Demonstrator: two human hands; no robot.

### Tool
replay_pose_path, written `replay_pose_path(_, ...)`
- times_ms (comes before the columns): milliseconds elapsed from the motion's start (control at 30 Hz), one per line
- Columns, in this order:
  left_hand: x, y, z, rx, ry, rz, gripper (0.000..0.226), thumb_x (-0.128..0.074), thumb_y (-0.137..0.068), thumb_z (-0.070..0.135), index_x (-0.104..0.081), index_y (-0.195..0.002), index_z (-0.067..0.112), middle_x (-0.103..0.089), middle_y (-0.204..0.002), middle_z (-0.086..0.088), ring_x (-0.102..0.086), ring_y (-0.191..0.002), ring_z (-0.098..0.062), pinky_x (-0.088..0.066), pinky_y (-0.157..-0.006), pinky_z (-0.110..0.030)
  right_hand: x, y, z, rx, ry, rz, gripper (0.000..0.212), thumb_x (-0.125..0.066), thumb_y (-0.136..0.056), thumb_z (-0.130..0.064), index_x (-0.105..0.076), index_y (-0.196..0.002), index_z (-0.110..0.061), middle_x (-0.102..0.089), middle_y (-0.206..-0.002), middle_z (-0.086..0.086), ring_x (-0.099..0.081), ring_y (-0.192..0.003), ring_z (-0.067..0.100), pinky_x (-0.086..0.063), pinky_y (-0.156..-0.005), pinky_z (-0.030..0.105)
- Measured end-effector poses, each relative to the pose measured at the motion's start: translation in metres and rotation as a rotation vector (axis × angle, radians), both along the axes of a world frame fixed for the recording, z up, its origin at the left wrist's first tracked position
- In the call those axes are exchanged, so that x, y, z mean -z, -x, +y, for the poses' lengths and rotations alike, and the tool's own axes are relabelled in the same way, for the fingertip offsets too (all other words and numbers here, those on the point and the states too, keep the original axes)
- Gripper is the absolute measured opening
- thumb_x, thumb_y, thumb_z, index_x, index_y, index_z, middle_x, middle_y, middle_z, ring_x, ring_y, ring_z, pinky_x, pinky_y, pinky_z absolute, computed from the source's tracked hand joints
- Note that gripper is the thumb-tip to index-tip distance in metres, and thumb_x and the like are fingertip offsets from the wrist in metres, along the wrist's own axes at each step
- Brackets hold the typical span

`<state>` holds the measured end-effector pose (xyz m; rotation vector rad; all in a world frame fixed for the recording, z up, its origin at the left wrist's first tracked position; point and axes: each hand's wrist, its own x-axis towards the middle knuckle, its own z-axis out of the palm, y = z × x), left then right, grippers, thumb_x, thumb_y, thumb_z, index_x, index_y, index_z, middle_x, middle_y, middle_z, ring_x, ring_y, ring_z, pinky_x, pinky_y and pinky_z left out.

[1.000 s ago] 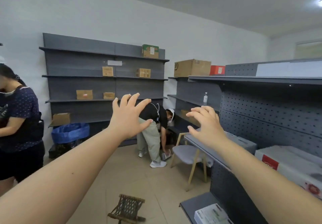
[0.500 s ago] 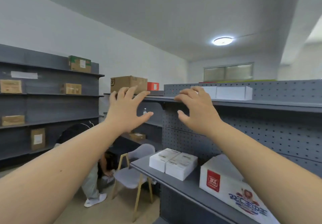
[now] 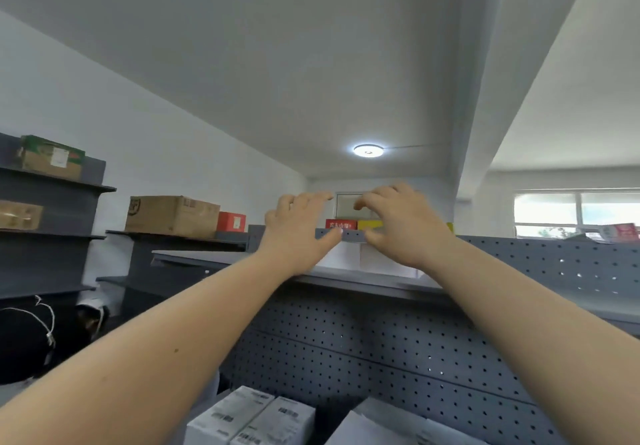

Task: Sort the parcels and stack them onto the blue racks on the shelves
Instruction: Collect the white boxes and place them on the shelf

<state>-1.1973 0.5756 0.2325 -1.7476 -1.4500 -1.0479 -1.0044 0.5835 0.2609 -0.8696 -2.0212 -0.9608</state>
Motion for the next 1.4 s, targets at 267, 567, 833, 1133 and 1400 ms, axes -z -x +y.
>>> replay_pose_path(267, -0.002, -0.018, 0.049, 0.066, 0.147, 0.127, 0.062, -0.045, -0.084, 0.057, -0.028, -0.142, 0.041, -0.033, -0.147, 0.011, -0.022, -0.134, -0.022, -0.030, -0.101, -0.050, 0.020, -0.005, 0.036, 0.295, 0.222, -0.240, 0.060, -0.053, -0.086, -0.046, -0.036, -0.140, -0.028, -0.038, -0.142, 0.003, -0.028, -0.127, 0.031, -0.028, -0.102, 0.043)
replay_pose_path(567, -0.003, -0.012, 0.052, 0.133, 0.517, 0.172, 0.062, -0.041, -0.083, 0.063, -0.032, -0.141, 0.045, -0.037, -0.149, 0.003, -0.021, -0.138, -0.024, -0.018, -0.106, -0.064, 0.019, -0.010, 0.028, 0.285, 0.567, -0.047, 0.060, -0.052, -0.087, -0.047, -0.035, -0.144, -0.037, -0.044, -0.145, -0.001, -0.027, -0.138, 0.026, -0.027, -0.110, 0.047)
replay_pose_path(833, -0.001, 0.012, 0.034, 0.269, 0.530, 0.179, 0.066, -0.044, -0.082, 0.066, -0.030, -0.142, 0.044, -0.036, -0.149, 0.004, -0.023, -0.139, -0.024, -0.007, -0.110, -0.067, 0.018, 0.015, -0.012, 0.304, 0.709, 0.124, 0.058, -0.057, -0.086, -0.050, -0.044, -0.138, -0.026, -0.048, -0.141, 0.000, -0.046, -0.124, 0.020, -0.037, -0.104, 0.038)
replay_pose_path(1133, 0.029, 0.041, -0.004, 0.331, 0.185, 0.252, 0.074, -0.039, -0.078, 0.074, -0.021, -0.142, 0.040, -0.032, -0.140, 0.010, -0.023, -0.129, -0.020, -0.015, -0.111, -0.058, 0.042, 0.038, -0.061, 0.373, 0.371, 0.144, 0.080, -0.062, -0.070, -0.073, -0.043, -0.136, -0.032, -0.044, -0.127, -0.006, -0.033, -0.119, 0.018, -0.028, -0.101, 0.032)
replay_pose_path(1400, 0.045, 0.056, -0.021, 0.351, -0.152, 0.319, 0.067, -0.068, -0.072, 0.045, -0.040, -0.132, 0.034, -0.047, -0.118, 0.003, -0.041, -0.109, -0.025, -0.036, -0.093, -0.043, 0.059, 0.069, -0.086, 0.527, 0.101, 0.105, 0.051, -0.063, -0.077, -0.028, -0.047, -0.125, -0.026, -0.044, -0.118, -0.001, -0.036, -0.113, 0.024, -0.030, -0.093, 0.037)
